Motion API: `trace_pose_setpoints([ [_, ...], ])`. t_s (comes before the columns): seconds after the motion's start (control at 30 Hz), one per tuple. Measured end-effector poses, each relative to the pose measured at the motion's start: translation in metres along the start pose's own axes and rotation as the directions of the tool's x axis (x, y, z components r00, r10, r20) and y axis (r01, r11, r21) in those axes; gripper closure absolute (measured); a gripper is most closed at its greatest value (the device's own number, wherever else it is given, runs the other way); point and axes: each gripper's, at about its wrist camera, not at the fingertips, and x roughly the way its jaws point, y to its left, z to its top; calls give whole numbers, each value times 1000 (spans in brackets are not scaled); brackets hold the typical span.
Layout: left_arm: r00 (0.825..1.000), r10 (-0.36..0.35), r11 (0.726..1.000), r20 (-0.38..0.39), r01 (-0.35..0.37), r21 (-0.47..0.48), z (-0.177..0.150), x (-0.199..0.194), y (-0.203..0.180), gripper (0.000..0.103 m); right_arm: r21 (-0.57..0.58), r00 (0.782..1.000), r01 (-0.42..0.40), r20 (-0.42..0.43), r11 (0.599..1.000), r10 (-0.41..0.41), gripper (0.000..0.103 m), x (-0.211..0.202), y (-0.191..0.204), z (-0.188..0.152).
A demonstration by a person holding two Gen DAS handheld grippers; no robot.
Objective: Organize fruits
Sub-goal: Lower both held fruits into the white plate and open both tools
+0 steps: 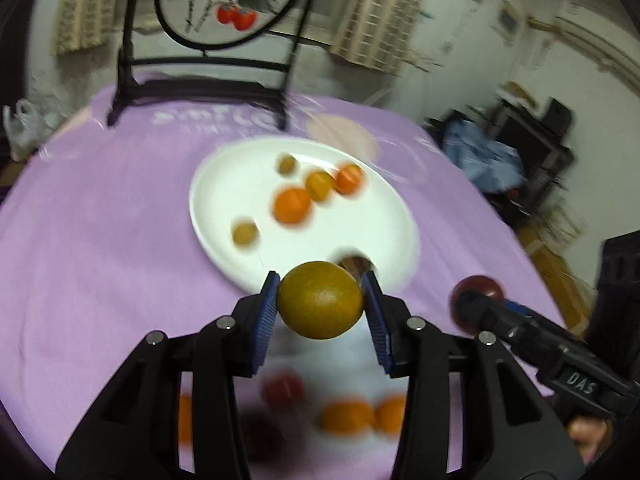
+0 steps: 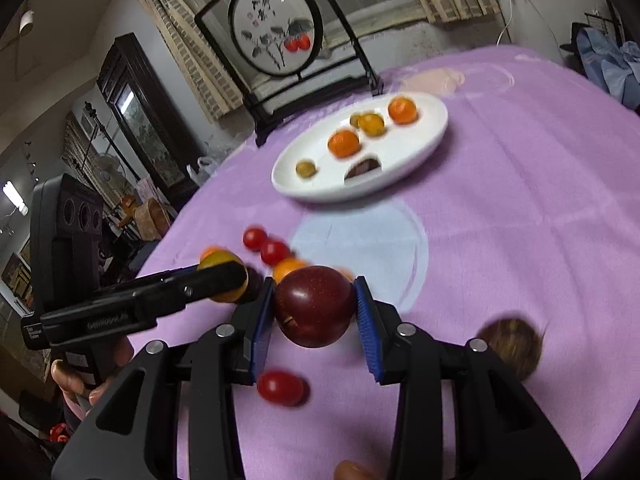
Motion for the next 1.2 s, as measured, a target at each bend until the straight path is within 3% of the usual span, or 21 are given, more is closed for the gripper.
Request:
trace_pose_setpoints([
  [0.1, 997, 69, 998, -31, -69, 4, 15, 35, 3, 60, 11, 999, 10, 43, 1000, -10, 63, 8, -4, 43],
  [0.2, 994, 85, 996, -74, -86, 1, 19, 55, 9, 60, 44, 995, 66, 67, 997, -68, 63, 36, -17, 83],
  [0.37, 990, 108, 994, -87, -107, 22, 20, 64, 11, 60, 73, 986, 164, -11, 984, -164, 64, 97, -43, 111],
  [0.4, 989, 116, 993, -89, -115, 21, 19, 63, 12, 57, 68, 985, 174, -21, 982, -173, 64, 103, -46, 112],
  [0.43, 988, 130, 992, -81, -128, 20, 19, 59, 12, 36, 62, 983, 185, -32, 981, -183, 64, 109, -48, 113],
  [0.5, 989, 143, 990, -38, -142, 14, 19, 46, 11, 14, 70, 981, 187, -56, 980, -183, 64, 117, -53, 113],
  [0.6, 982, 180, 983, 51, -181, 22, 17, 13, 12, 5, 67, 985, 169, -54, 983, -165, 57, 116, -54, 111],
  [0.67, 974, 204, 978, 95, -206, 18, 14, -4, 15, 2, 61, 987, 156, -42, 986, -153, 44, 109, -51, 110],
  [0.8, 965, 243, 970, 96, -241, -26, 6, -19, 36, 2, 46, 991, 132, 16, 990, -132, 42, 83, -42, 105],
  [0.93, 977, 211, 969, 42, -204, -137, -2, -26, 66, 2, 16, 993, 113, 37, 993, -114, 42, 64, -32, 90],
  [1.07, 983, 184, 955, 10, -177, -236, -11, -29, 90, 2, -74, 994, 111, 4, 991, -111, 42, 60, -18, 73],
  [1.2, 979, 203, 945, -5, -197, -260, -20, -31, 99, 2, -157, 994, 78, -59, 985, -88, 42, 62, 0, 53],
])
